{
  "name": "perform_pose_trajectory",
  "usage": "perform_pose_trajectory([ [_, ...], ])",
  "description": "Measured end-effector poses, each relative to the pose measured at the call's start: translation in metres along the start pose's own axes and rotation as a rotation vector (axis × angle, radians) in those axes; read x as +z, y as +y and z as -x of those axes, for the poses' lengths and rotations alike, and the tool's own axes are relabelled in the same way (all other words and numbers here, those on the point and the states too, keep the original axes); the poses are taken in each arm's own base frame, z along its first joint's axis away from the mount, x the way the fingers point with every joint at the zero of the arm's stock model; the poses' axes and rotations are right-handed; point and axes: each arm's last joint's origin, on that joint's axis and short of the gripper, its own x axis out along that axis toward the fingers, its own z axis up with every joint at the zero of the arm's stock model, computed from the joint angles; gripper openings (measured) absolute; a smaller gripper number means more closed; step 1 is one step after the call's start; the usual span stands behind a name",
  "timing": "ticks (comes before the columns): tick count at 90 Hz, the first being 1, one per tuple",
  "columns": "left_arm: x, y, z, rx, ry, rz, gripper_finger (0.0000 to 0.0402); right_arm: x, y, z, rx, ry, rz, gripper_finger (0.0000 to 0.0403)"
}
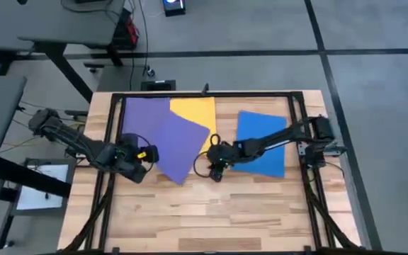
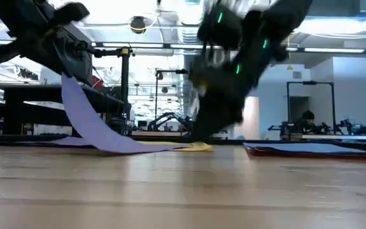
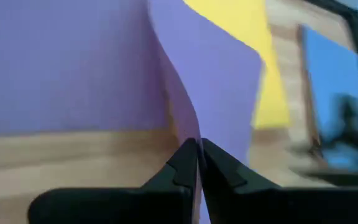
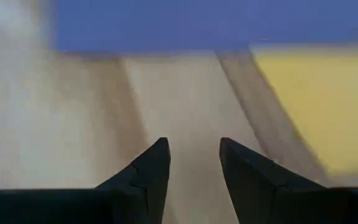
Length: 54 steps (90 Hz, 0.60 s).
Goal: Organize paper
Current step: Stack the purple paper on top of the purple paper
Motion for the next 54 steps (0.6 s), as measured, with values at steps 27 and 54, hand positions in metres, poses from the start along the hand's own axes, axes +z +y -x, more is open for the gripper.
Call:
perform_pose_trajectory([
  [27, -0.022, -0.002, 0.022, -0.099, 0.143, 0.013, 0.0000, 0.015, 0.005, -0.034, 0.008, -0.058, 0.088, 0.0132],
  [54, -0.042, 0.003, 0.016, -0.033, 0.109, 0.073, 0.0000, 0.097, -0.011, -0.030, -0.035, -0.011, 0.138, 0.0132],
])
